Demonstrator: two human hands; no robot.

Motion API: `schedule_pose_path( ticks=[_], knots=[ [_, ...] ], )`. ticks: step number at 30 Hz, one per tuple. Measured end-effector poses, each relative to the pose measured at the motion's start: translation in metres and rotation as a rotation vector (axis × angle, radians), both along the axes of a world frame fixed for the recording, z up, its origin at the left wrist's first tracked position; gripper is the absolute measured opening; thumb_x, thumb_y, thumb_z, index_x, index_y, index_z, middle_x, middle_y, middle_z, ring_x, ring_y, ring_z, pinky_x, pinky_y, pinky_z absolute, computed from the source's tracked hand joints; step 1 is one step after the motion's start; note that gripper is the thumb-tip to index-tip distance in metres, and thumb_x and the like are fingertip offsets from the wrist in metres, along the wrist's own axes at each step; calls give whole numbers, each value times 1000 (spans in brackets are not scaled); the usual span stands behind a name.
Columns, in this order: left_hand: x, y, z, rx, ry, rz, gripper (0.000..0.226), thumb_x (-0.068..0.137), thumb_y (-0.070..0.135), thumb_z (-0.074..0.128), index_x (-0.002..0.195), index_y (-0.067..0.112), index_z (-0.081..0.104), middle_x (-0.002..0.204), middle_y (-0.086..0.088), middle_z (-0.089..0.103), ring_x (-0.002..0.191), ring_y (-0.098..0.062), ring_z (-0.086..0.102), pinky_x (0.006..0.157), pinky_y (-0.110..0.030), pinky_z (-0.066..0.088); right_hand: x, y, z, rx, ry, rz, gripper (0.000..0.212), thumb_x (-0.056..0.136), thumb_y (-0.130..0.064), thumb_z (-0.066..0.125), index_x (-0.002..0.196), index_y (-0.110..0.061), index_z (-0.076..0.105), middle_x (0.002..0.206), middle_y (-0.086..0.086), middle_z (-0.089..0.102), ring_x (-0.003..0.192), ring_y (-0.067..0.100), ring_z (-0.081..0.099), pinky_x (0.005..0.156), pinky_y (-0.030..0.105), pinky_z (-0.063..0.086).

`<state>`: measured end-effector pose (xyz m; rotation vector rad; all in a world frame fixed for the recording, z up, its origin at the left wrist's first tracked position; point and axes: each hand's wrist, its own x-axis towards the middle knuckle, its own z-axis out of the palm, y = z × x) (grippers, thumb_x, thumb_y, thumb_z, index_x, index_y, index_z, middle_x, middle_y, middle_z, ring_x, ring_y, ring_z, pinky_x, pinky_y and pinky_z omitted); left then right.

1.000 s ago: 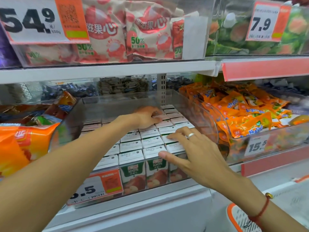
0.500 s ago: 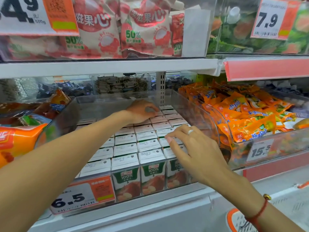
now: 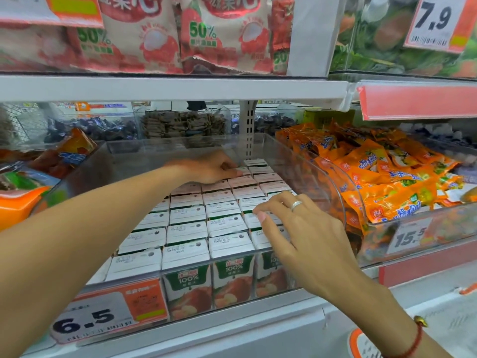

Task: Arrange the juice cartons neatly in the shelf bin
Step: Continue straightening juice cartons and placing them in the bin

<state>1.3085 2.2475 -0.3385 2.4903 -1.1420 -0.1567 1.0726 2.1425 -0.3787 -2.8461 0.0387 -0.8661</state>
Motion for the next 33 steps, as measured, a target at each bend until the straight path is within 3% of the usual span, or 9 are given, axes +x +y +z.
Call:
schedule_pose_path(
  ticks=[4,11,15,18,21,24,26,29,33],
  knots=[
    [-11,5,-2,-172,-141,18,32,98,29,54,122,9,64,117,-8,66,102,-22,61,81,-28,43,0,1,0,-25,-4,-6,40,95,-47,26,111,-39,62,110,-19,57,101,4,49,50,11,22],
    [-40,24,21,-459,-253,117,41,98,41,51,131,17,57,115,1,65,101,-17,60,86,-34,51,1,-2,2,-61,27,-6,34,101,-45,29,114,-39,59,113,-18,53,104,3,45,48,13,21],
    [-81,36,38,-889,46,222,19,98,39,52,99,23,63,99,5,66,85,-8,64,77,-25,54,2,-6,3,-16,73,33,30,100,-42,35,118,-35,58,117,-15,53,110,5,44,58,17,30],
    [-125,55,41,-1066,398,319,24,99,34,52,89,17,64,94,1,70,80,-6,66,70,-17,56,-1,-7,16,180,214,111,28,100,-32,44,124,-28,59,127,-7,56,118,11,47,86,29,44],
    [-172,88,33,-1007,544,356,35,100,38,48,95,11,70,96,-3,74,93,-14,69,77,-19,56,-11,-3,37,508,214,140,29,101,-16,47,128,-16,58,129,2,59,116,16,53,96,29,42],
    [-219,121,22,-935,598,341,36,97,45,48,89,22,75,93,5,76,97,-10,68,79,-21,54,-29,13,61,900,116,167,19,103,-23,45,117,-21,58,114,2,65,102,16,59,83,26,47],
    [-244,136,16,-894,624,332,36,96,46,48,84,25,76,89,10,77,91,-5,70,77,-20,55,-46,33,73,1152,197,233,23,102,-32,43,109,-20,61,100,1,69,86,15,64,74,24,52],
    [-265,144,5,-870,657,306,35,97,39,49,90,16,75,86,6,77,78,-2,72,61,-12,53,-70,65,68,1070,459,319,28,97,-43,46,95,-26,68,82,-14,71,71,0,66,61,13,52],
    [-274,149,-10,-831,692,265,29,96,37,52,96,17,74,84,5,77,75,-2,72,58,-9,51,-88,83,40,961,481,401,21,95,-32,57,107,-20,69,86,-17,74,78,-11,65,65,5,47]
  ],
)
